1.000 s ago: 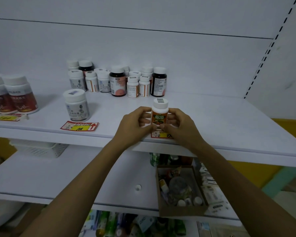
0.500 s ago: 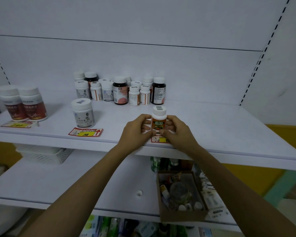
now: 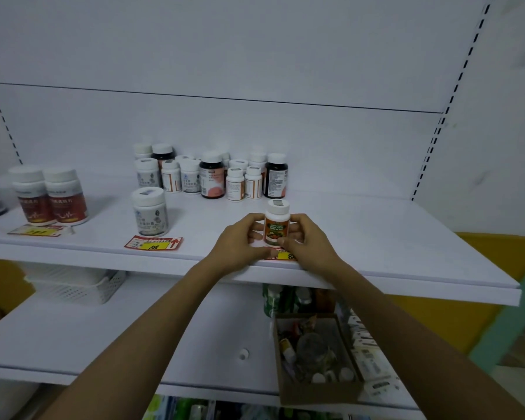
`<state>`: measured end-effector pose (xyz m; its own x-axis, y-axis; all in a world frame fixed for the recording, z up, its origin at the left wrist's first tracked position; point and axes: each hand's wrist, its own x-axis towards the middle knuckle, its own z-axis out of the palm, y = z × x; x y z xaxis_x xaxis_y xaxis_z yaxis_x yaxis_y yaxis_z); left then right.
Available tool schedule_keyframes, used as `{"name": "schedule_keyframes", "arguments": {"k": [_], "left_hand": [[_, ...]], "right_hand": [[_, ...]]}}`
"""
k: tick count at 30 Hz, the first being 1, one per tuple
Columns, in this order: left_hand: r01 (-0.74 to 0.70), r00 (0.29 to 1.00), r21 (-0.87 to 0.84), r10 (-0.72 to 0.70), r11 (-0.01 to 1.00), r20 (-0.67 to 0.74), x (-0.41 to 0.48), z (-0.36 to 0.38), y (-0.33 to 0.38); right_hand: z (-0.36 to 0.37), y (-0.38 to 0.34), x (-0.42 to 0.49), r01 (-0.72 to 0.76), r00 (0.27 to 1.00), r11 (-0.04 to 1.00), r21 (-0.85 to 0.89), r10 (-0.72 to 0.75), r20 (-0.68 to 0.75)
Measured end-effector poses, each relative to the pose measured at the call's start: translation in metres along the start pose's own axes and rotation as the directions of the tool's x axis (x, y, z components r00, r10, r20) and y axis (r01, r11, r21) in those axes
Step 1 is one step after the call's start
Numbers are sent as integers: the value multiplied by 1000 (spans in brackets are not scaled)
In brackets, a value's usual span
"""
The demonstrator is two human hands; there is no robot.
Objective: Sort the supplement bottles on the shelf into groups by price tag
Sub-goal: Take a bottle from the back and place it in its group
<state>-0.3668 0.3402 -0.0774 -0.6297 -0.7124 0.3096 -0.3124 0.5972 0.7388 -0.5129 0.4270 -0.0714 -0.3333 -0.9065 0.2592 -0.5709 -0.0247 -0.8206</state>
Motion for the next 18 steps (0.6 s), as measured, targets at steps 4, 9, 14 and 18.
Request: {"name": "schedule_keyframes", "arguments": {"k": [4, 9, 14, 18], "left_hand": [[-8, 1000, 0, 8, 1000, 1, 0, 0, -1], [-17, 1000, 6, 17, 1000, -22, 0, 0, -2], [-10, 998, 34, 12, 999, -59, -1, 1, 1], [7, 994, 15, -6, 1000, -114, -3, -4, 11]], "right_hand": [[0, 1, -1, 8, 1000, 1000, -12, -8, -3], [-1, 3, 0, 14, 1000, 1000, -1, -14, 15], [-2, 3, 1, 2, 1000, 1000, 25, -2, 24], [-8, -6, 8, -56, 998, 993, 107, 57, -9]]}}
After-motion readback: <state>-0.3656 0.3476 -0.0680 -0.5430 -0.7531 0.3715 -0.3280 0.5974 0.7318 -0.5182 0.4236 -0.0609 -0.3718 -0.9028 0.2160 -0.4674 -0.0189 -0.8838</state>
